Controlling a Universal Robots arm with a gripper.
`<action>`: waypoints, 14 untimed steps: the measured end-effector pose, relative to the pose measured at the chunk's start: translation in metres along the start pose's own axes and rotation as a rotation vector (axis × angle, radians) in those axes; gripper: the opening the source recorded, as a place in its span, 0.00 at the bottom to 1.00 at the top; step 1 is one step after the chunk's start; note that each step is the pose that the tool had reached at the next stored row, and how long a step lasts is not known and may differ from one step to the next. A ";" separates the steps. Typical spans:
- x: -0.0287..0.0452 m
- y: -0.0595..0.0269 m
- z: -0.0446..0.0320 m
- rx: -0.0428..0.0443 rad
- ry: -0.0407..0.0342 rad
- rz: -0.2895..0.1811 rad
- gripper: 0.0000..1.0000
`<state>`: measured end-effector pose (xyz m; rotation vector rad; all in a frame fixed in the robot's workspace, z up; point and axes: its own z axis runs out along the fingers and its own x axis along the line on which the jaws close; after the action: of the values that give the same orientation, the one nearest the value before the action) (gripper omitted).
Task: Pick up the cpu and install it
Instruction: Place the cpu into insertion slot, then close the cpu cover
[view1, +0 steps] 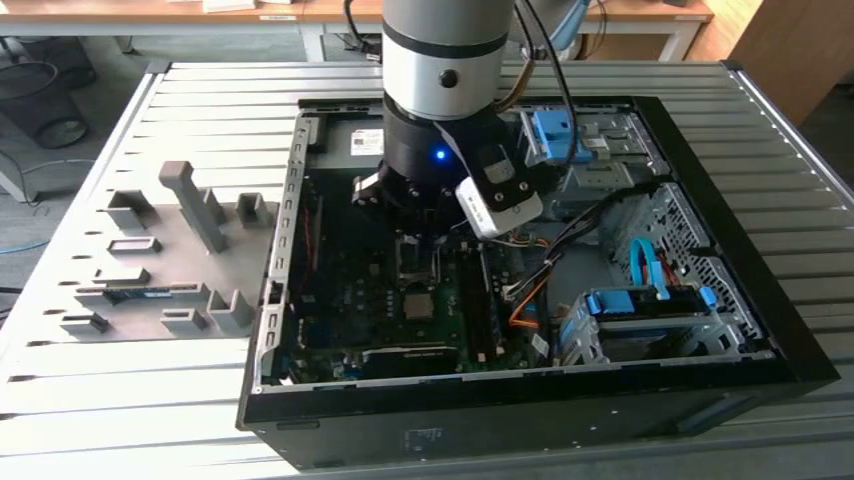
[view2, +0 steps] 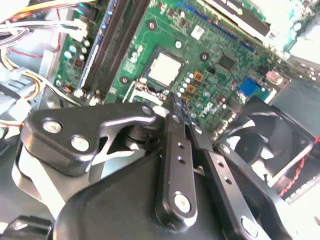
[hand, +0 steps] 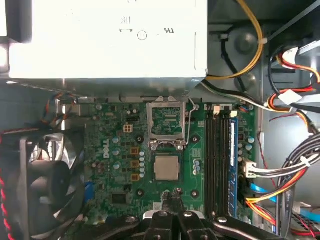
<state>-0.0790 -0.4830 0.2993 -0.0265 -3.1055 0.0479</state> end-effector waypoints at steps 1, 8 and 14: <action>0.0000 0.0000 0.0000 0.0000 0.0000 0.000 0.10; 0.0000 0.0000 -0.0001 0.0000 0.0001 0.000 0.10; 0.0000 0.0000 -0.0001 -0.0001 0.0002 0.000 0.10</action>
<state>-0.0790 -0.4830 0.2994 -0.0266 -3.1054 0.0478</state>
